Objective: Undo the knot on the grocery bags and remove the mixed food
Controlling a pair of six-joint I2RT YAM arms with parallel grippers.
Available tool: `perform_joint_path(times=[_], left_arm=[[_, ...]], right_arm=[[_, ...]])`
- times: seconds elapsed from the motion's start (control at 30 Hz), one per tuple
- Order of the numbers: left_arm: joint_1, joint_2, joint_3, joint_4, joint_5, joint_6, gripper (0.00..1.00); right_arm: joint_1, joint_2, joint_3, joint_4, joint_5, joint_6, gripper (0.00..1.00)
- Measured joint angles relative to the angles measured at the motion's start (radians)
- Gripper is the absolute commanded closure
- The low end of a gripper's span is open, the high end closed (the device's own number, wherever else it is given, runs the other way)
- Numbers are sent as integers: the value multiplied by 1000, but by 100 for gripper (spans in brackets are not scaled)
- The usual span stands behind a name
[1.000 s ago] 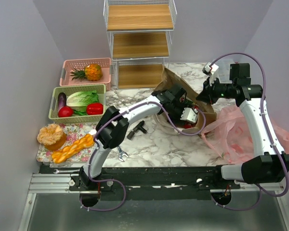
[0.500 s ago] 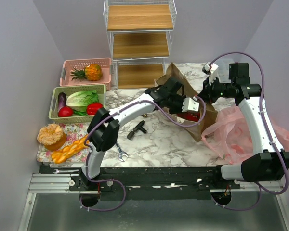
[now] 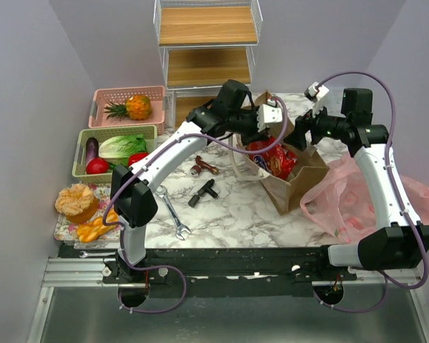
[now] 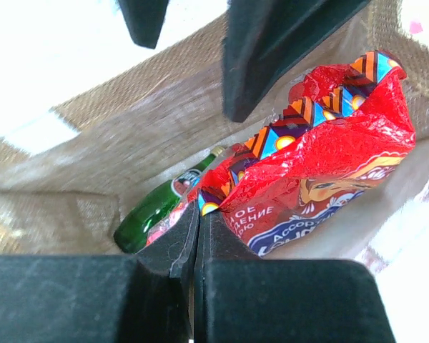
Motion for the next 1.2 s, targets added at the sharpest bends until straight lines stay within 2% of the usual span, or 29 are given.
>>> perform_joint_path(times=[0.1, 0.3, 0.53, 0.7, 1.03, 1.2], left_arm=[[30, 0, 31, -22, 4, -32, 100], [72, 9, 145, -65, 3, -116, 100], [101, 47, 333, -63, 3, -311, 100], [101, 51, 356, -23, -20, -428, 100], [108, 68, 403, 24, -114, -573, 100], [110, 68, 403, 63, -67, -666, 100]], right_arm=[[0, -1, 5, 30, 2, 31, 9], [0, -30, 45, 85, -2, 87, 8], [0, -135, 55, 113, -64, 41, 7], [0, -203, 48, 118, -85, -28, 6], [0, -397, -105, 152, -79, -116, 0], [5, -403, -201, 245, -84, -91, 0]])
